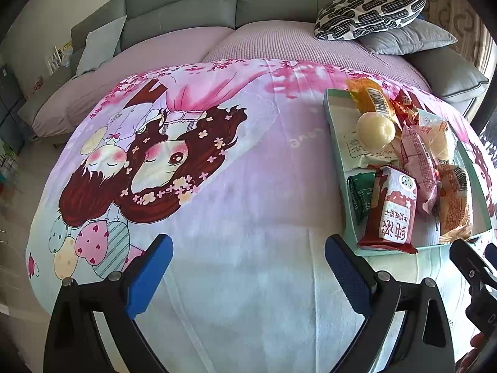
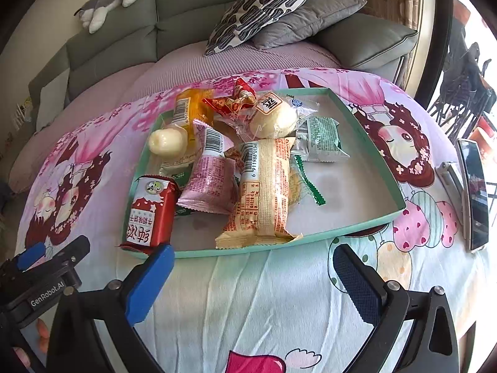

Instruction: Organize snacks

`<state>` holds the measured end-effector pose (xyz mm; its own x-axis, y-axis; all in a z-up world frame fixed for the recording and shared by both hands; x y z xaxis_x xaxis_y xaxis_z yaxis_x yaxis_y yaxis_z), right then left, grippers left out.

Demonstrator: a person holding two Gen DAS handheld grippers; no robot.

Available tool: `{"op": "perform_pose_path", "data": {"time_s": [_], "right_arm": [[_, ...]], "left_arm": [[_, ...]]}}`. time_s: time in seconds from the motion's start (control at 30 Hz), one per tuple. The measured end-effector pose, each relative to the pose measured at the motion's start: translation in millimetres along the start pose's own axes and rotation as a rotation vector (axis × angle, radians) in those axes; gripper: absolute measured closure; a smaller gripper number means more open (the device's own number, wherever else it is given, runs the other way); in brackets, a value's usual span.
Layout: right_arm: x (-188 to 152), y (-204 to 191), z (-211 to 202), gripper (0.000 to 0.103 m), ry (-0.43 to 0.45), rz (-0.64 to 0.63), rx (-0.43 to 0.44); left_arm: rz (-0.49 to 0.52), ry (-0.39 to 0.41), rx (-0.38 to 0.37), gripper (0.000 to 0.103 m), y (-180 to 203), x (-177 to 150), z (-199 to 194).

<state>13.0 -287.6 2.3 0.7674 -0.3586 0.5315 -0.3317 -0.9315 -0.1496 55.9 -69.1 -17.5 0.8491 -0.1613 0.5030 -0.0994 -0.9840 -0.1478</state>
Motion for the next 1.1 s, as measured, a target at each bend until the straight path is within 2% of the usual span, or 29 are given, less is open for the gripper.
{"op": "perform_pose_path", "data": {"time_s": [0.47, 0.7, 1.1], "right_arm": [[0, -3, 11, 0.0, -0.001, -0.002, 0.004], [3, -2, 12, 0.0, 0.016, 0.004, 0.004], [5, -2, 14, 0.0, 0.022, 0.008, 0.01]], "left_arm": [[0.039, 0.004, 0.012, 0.005, 2, 5, 7], [0.021, 0.016, -0.022, 0.005, 4, 7, 14], [0.022, 0.023, -0.017, 0.005, 4, 10, 24]]}}
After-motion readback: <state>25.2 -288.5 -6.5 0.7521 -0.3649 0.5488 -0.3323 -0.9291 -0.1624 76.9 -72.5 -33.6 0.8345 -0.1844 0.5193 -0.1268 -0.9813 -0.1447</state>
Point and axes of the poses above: each gripper's, at about its wrist camera, not at the fingertips, and z roughly the way its jaws point, y to its right, x to its top, the point moved 10 cm from there along z, roughly the way its jaws point, and after that the axes turned 7 degrees about z, right-handed, at the moved point
